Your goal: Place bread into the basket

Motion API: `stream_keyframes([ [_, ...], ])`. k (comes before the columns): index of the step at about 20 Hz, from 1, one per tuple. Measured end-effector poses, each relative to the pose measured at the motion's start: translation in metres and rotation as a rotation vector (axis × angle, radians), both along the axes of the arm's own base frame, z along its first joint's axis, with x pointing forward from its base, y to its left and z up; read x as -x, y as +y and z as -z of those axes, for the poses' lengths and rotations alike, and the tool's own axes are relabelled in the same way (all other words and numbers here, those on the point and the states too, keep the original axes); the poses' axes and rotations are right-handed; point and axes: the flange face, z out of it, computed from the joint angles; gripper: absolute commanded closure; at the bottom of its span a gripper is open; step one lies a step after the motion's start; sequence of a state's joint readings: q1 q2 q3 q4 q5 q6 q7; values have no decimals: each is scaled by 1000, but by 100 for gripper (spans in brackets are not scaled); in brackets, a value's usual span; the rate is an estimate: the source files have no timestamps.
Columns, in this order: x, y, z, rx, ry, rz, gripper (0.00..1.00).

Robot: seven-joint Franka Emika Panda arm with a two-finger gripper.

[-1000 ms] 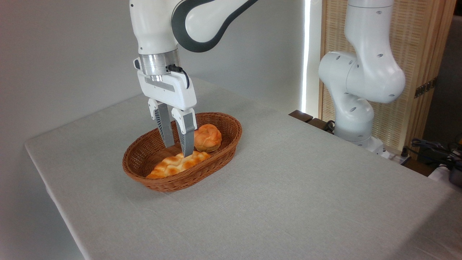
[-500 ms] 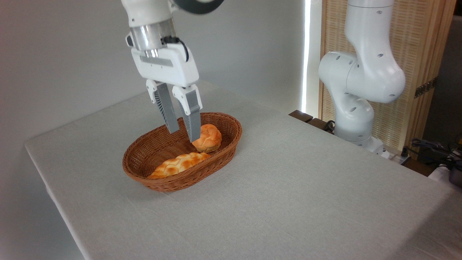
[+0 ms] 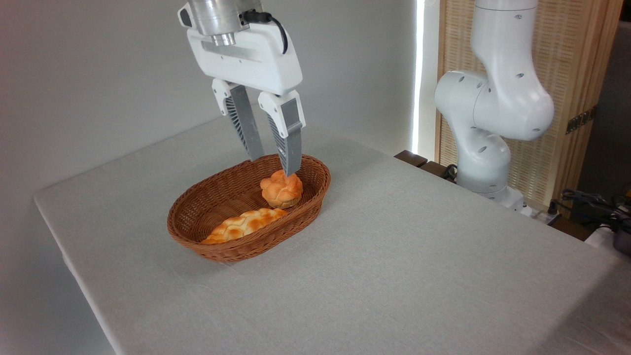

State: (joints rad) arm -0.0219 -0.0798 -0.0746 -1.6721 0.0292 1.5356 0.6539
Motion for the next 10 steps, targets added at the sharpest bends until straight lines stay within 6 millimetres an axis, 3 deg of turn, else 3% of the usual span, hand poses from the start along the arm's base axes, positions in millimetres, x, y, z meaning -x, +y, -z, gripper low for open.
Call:
stream_keyframes([
  [7, -4, 6, -11, 14, -21, 9, 0],
  [10, -14, 25, -16, 20, -78, -24, 0],
])
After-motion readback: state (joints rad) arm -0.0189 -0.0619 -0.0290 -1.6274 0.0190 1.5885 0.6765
